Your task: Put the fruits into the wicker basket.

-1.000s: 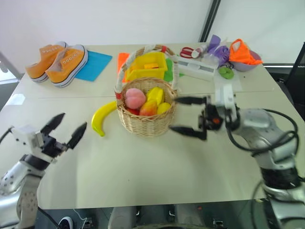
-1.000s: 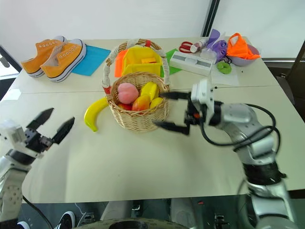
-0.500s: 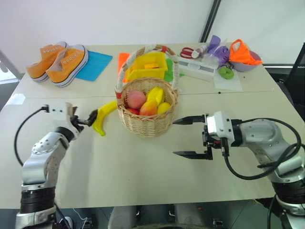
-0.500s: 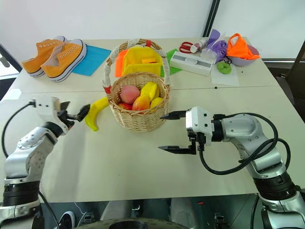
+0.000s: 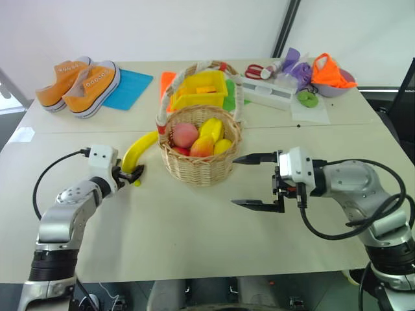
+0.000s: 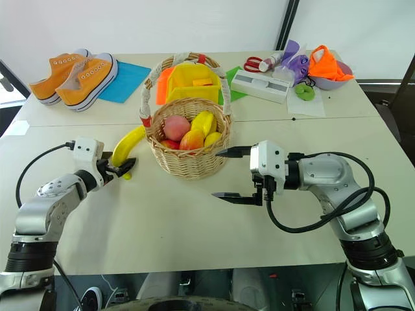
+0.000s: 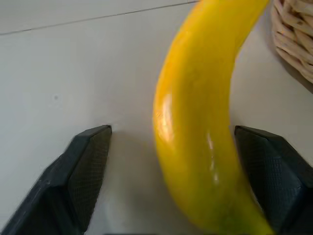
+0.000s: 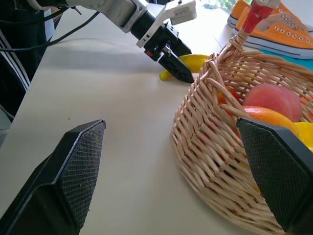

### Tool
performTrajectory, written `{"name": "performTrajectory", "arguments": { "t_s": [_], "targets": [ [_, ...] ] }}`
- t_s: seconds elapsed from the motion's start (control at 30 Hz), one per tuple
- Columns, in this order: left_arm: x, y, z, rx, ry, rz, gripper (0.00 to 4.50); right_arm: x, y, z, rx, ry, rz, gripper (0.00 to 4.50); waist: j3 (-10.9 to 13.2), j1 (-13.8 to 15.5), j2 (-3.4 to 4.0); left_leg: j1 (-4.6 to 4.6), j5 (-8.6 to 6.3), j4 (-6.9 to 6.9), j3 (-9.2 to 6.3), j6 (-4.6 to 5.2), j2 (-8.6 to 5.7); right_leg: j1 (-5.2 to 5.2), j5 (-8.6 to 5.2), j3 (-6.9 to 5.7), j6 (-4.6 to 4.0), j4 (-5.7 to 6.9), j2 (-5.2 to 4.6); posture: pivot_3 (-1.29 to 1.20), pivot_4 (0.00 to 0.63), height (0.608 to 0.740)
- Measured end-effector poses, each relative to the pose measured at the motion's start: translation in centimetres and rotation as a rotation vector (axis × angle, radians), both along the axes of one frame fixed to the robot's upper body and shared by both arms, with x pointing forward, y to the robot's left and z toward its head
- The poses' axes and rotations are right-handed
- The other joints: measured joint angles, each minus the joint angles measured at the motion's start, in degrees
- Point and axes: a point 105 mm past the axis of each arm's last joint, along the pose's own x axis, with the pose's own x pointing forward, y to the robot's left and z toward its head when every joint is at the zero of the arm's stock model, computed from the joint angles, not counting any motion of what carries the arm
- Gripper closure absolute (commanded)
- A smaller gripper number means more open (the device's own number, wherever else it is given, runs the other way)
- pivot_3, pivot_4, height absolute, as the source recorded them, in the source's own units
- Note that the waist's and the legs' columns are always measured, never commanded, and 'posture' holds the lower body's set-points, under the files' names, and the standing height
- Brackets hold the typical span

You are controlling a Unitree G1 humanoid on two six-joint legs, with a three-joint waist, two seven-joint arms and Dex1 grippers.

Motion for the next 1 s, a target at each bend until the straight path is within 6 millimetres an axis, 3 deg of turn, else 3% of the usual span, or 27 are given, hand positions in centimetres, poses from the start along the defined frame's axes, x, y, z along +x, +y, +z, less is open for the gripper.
{"name": "performTrajectory", "arguments": {
  "t_s": [0.03,0.2,0.4,0.77,0.93,1.0],
  "targets": [
    [0.0,-0.1,0.0,0.0,-0.003,0.001,2.29,0.1,0.0,0.1,0.001,-0.005,-0.003,0.0,0.0,0.0,0.0,0.0,0.0,0.0,0.0,0.0,0.0,0.0,0.0,0.0,0.0,0.0,0.0,0.0,0.15,0.74],
    [0.3,0.1,0.6,-0.056,-0.066,0.052,2.29,0.4,0.2,0.1,0.014,-0.009,-0.008,0.0,0.0,0.0,0.0,-0.01,0.0,0.0,0.0,0.0,0.0,-0.01,0.0,0.0,0.0,-0.01,-0.01,0.0,0.15,0.74],
    [0.3,3.8,3.4,-0.016,-0.213,0.203,2.29,0.9,0.4,0.4,0.028,-0.035,-0.011,0.0,0.0,-0.1,0.0,-0.01,0.01,-0.01,0.0,-0.01,0.0,-0.04,0.01,-0.01,0.01,0.01,0.0,0.0,0.15,0.74],
    [0.3,2.4,2.6,-0.009,-0.178,0.126,2.29,1.3,1.0,0.5,0.03,-0.04,0.004,0.0,0.0,0.0,-0.01,-0.02,0.01,-0.01,0.01,-0.02,-0.02,-0.03,0.01,0.0,0.0,0.0,-0.02,0.0,0.15,0.74],
    [1.0,2.5,3.5,-0.01,-0.201,0.105,2.29,1.4,1.0,0.5,0.025,-0.047,-0.004,0.0,0.0,0.0,-0.01,-0.02,0.01,-0.01,0.0,-0.02,-0.02,-0.03,0.01,-0.01,0.01,0.0,-0.02,0.0,0.15,0.74],
    [1.1,2.7,3.6,0.002,-0.204,0.097,1.78,1.5,1.0,0.5,0.031,-0.048,-0.009,0.0,0.0,-0.1,-0.01,-0.02,0.01,-0.01,0.01,-0.02,-0.02,-0.04,0.01,-0.01,0.01,0.0,-0.02,0.0,0.15,0.74]
  ]
}}
